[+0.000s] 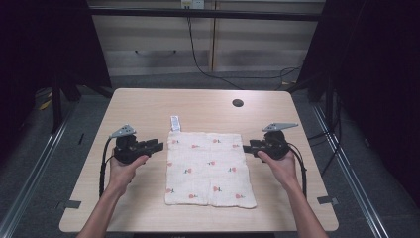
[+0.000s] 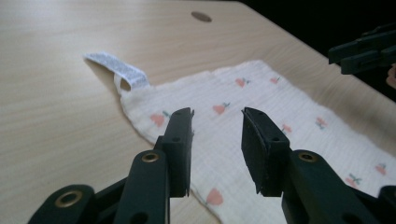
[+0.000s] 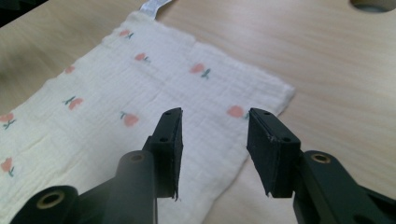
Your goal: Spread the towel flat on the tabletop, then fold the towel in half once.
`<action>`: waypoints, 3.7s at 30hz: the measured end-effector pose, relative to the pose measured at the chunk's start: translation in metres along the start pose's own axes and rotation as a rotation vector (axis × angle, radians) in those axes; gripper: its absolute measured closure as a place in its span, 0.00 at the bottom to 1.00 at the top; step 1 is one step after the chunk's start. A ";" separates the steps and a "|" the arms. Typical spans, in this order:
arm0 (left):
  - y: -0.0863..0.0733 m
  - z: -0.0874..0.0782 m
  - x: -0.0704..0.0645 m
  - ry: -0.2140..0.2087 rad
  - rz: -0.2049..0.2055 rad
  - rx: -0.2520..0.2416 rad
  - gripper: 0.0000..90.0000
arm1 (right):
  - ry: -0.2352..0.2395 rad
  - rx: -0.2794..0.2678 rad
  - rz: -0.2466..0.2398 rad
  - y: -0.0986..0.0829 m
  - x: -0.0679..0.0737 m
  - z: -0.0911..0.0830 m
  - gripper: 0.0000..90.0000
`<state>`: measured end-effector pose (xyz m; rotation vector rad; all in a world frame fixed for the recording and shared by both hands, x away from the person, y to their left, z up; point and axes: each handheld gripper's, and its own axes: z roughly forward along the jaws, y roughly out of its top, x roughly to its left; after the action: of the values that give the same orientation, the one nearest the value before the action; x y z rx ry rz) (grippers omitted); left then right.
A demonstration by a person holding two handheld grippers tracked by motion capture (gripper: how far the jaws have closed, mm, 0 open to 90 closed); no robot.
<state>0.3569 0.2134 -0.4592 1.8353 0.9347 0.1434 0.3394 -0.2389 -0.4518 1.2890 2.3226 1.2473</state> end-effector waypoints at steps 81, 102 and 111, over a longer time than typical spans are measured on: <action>-0.062 0.021 -0.038 -0.059 0.158 0.216 0.78 | -0.068 0.128 0.024 0.001 -0.030 0.071 0.77; -0.024 0.021 -0.006 0.000 0.065 0.167 0.65 | -0.045 0.093 0.023 -0.001 -0.025 0.074 0.75; -0.004 0.040 0.033 0.115 -0.009 0.157 0.59 | 0.015 0.108 0.026 -0.002 -0.021 0.077 0.98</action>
<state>0.3966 0.2063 -0.4914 1.9839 1.0597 0.1762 0.3911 -0.2115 -0.5056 1.3518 2.4218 1.1574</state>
